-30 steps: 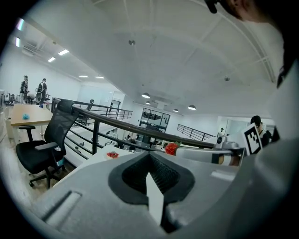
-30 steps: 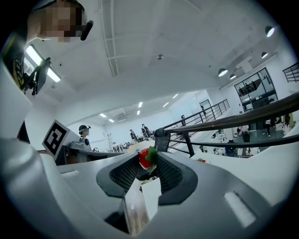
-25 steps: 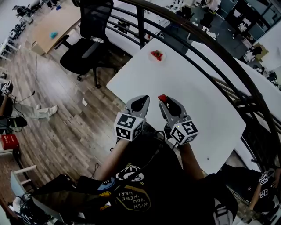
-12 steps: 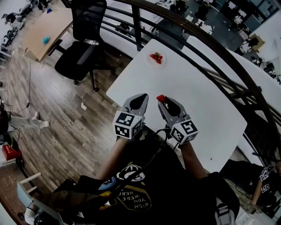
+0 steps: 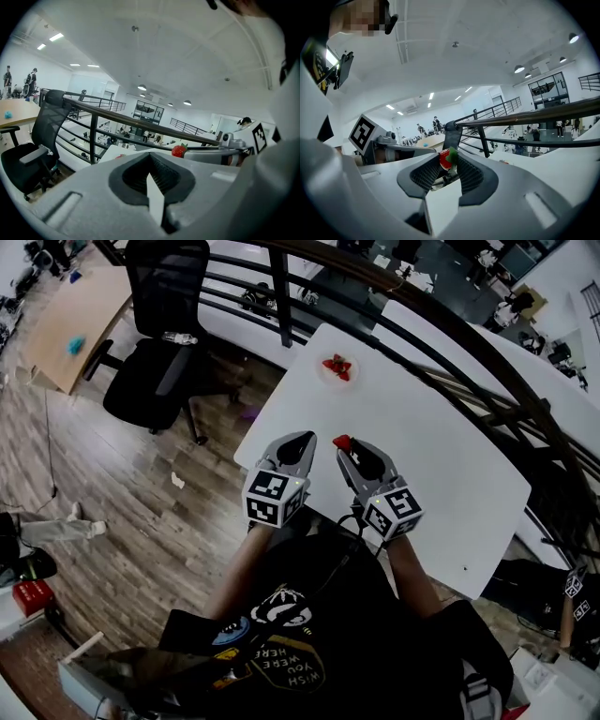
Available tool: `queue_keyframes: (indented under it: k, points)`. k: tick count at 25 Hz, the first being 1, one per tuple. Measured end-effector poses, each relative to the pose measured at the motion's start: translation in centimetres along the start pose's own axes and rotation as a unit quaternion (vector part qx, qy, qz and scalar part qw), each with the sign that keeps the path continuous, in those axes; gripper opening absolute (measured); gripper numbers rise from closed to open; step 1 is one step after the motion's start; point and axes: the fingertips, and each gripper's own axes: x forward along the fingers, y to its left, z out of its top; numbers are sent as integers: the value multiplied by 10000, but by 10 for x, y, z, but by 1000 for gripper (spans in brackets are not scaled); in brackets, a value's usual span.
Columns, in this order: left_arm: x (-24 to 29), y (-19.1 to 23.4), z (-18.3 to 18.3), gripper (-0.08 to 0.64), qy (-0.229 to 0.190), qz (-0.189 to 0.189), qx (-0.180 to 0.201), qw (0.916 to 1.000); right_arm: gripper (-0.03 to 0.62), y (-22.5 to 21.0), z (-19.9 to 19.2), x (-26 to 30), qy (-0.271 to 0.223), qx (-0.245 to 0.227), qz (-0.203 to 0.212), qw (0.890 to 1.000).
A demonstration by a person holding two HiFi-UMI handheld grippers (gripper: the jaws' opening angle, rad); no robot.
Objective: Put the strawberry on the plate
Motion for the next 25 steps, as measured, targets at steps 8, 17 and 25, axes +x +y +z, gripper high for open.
queue_keyframes:
  k: [8, 17, 25]
  points:
    - [28, 34, -8, 0, 288, -219, 60, 9993, 118, -24, -5, 36, 129, -21, -348, 9993]
    - [59, 34, -15, 0, 361, -202, 48, 9991, 118, -48, -4, 50, 191, -142, -290, 9993]
    - [81, 43, -19, 0, 477, -128, -15, 9988, 118, -70, -11, 73, 374, -156, -163, 9990]
